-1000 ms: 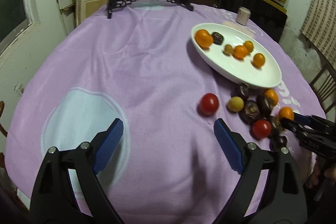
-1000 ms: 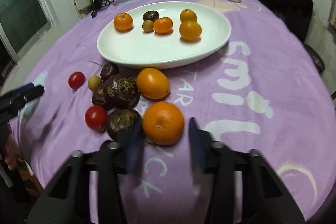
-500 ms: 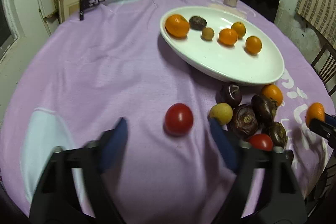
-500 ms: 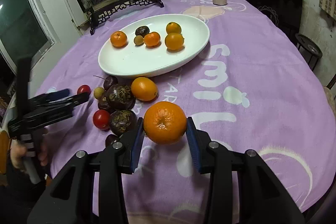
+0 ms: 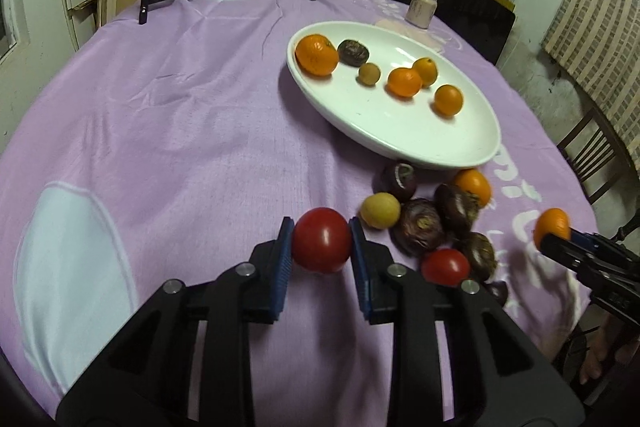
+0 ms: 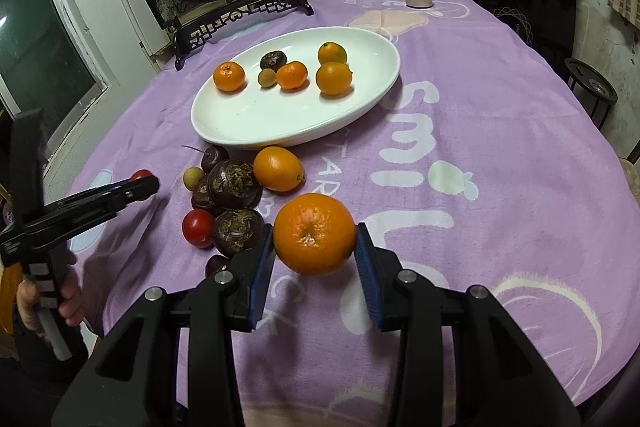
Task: Organize fruits
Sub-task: 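Place the red tomato and the orange onto the white plate, opening both tools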
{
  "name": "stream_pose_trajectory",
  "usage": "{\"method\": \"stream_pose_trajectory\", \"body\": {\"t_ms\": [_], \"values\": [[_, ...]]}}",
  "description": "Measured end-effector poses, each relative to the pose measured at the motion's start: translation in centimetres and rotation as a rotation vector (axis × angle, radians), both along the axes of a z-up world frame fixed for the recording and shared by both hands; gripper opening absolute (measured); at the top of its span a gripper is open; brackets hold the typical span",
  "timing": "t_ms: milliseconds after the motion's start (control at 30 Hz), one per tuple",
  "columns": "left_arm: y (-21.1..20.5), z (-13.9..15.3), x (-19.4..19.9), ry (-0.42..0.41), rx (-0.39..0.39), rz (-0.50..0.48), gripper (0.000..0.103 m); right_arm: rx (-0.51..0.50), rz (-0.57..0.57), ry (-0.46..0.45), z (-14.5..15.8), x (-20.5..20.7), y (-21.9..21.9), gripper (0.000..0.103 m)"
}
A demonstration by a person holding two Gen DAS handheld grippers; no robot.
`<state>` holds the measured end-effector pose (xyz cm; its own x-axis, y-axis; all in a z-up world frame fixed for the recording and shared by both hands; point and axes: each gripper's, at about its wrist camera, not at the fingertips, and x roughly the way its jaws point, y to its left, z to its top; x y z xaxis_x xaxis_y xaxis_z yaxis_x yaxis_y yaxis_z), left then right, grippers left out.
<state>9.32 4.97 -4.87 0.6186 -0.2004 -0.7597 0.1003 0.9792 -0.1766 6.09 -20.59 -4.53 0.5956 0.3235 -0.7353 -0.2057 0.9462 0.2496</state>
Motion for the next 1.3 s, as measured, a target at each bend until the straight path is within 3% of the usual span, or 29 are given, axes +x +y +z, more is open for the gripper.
{"method": "stream_pose_trajectory", "body": {"t_ms": [267,500,667,833,1000,1233,1267,1300], "values": [[-1.2,2.3,-2.0,-0.053,0.033,-0.037,0.028,-0.005,0.009,-0.002,0.0,0.2,0.7,0.040],[-2.5,4.1,-0.2,-0.077,0.087,-0.088,0.028,-0.021,0.012,-0.024,1.1,1.7,0.9,0.040],[-3.3,4.6,3.7,-0.046,0.116,-0.102,0.028,-0.039,0.033,-0.025,1.8,4.4,1.3,0.040],[-5.0,6.1,11.6,-0.029,0.138,-0.071,0.028,-0.114,0.017,-0.107,4.2,11.7,2.2,0.040],[-7.1,4.9,19.2,0.027,0.115,-0.047,0.028,-0.184,-0.033,-0.088,2.1,17.6,2.3,0.040],[-8.2,3.0,21.9,0.049,0.110,-0.063,0.029,-0.155,-0.040,-0.068,0.9,19.2,1.3,0.041],[-8.3,3.0,22.1,0.051,0.107,-0.061,0.031,-0.150,-0.039,-0.065,0.8,19.3,1.3,0.045],[-8.2,3.0,22.2,0.051,0.106,-0.058,0.048,-0.146,-0.041,-0.073,0.8,19.3,1.2,0.052]]}}
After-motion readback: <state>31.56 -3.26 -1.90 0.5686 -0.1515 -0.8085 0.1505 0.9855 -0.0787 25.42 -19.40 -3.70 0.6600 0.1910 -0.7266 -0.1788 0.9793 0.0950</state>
